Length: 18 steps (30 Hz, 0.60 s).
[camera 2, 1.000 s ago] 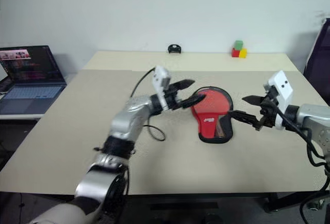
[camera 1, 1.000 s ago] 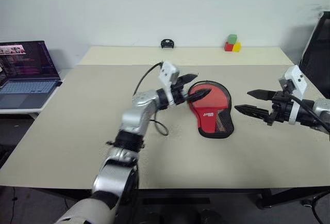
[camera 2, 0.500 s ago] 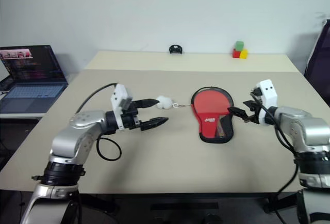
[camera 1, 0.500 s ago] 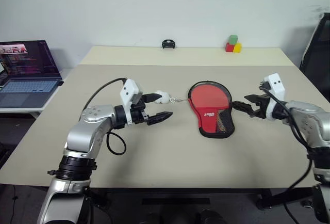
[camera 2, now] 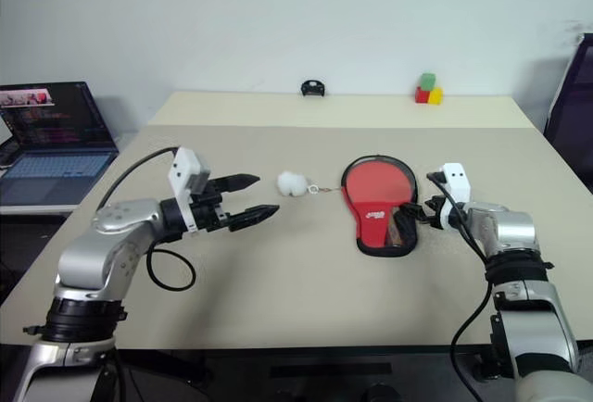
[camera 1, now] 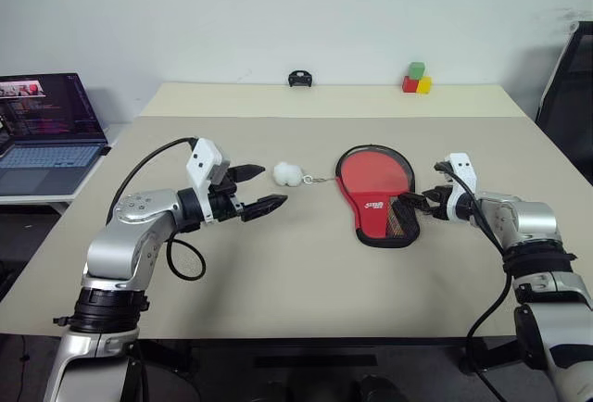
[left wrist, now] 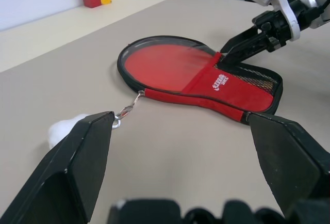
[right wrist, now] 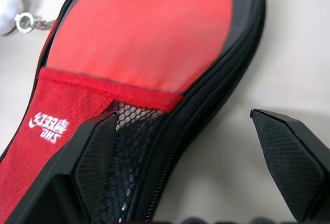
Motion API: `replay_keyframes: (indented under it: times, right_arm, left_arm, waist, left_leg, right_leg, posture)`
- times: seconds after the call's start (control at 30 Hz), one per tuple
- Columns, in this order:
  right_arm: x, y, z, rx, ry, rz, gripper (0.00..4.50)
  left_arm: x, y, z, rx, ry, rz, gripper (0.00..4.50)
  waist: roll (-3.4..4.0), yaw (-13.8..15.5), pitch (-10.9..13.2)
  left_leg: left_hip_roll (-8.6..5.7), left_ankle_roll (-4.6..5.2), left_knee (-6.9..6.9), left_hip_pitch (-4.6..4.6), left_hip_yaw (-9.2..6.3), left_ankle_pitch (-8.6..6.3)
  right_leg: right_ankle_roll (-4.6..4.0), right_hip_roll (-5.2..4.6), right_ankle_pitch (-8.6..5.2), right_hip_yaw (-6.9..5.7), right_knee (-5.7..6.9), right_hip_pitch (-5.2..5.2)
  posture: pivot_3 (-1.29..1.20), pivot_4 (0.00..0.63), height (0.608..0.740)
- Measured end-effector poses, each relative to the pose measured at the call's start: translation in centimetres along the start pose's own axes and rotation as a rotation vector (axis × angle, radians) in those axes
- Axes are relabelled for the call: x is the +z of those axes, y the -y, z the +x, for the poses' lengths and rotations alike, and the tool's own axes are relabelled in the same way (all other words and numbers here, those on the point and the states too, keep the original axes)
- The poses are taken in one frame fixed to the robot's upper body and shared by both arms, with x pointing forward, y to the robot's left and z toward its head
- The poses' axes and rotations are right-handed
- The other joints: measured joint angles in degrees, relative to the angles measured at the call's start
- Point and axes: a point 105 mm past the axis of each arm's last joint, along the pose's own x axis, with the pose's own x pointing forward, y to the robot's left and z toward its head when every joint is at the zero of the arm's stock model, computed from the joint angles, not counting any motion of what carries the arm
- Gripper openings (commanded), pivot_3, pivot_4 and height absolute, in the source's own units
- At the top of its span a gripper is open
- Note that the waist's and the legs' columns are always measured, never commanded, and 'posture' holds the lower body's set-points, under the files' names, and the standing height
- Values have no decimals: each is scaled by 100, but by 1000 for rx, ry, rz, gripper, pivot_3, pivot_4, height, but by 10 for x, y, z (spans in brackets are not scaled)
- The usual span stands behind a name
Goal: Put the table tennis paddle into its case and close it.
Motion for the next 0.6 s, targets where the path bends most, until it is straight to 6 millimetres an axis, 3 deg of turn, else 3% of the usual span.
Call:
replay_keyframes:
  times: [0.33, 0.43, 0.6]
  right_arm:
    - [-5, -17, 11, 67, -36, -41, 4491]
    - [-6, -20, 13, 74, -36, -35, 3906]
    - [-9, -26, 17, 96, -43, -12, 2183]
  left_arm:
    - [0, -1, -2, 1, -9, 5, 4500]
    - [0, -1, -2, 0, -9, 5, 4500]
    - [0, -1, -2, -2, -10, 6, 4500]
  waist:
    - [0, -20, 0]
    - [0, -29, 0]
    - [0, -41, 0]
  left_leg:
    - [2, 0, 0, 4, 1, 0]
    - [3, 0, 0, 5, 2, 0]
    - [4, 0, 0, 7, 3, 0]
  right_leg:
    - [0, 0, 0, 2, 1, 0]
    - [0, 1, 0, 3, 3, 0]
    - [-1, 1, 1, 4, 5, 0]
  posture:
    - [0, 150, 740]
    - [0, 150, 740]
    - [0, 150, 740]
